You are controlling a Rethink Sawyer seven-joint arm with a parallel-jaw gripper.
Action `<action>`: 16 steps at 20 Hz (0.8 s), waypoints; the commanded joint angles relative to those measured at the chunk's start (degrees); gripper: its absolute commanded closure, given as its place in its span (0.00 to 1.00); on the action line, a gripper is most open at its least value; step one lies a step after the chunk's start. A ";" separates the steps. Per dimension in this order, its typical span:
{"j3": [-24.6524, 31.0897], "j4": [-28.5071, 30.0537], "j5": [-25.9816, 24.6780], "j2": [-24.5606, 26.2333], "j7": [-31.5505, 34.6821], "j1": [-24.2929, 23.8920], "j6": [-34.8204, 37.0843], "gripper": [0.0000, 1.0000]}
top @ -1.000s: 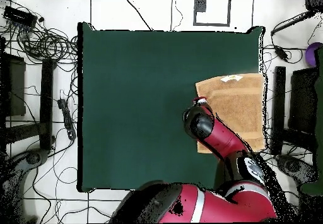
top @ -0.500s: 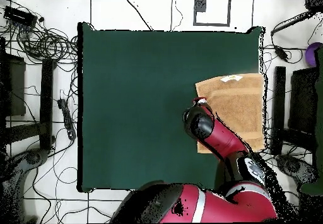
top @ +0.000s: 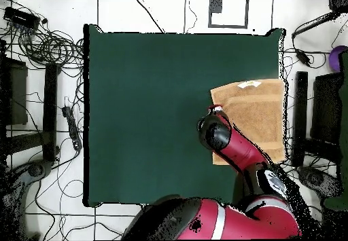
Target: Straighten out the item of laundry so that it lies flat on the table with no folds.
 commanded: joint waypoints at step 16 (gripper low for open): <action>8.61 11.46 10.26 -1.17 12.74 11.08 9.91 1.00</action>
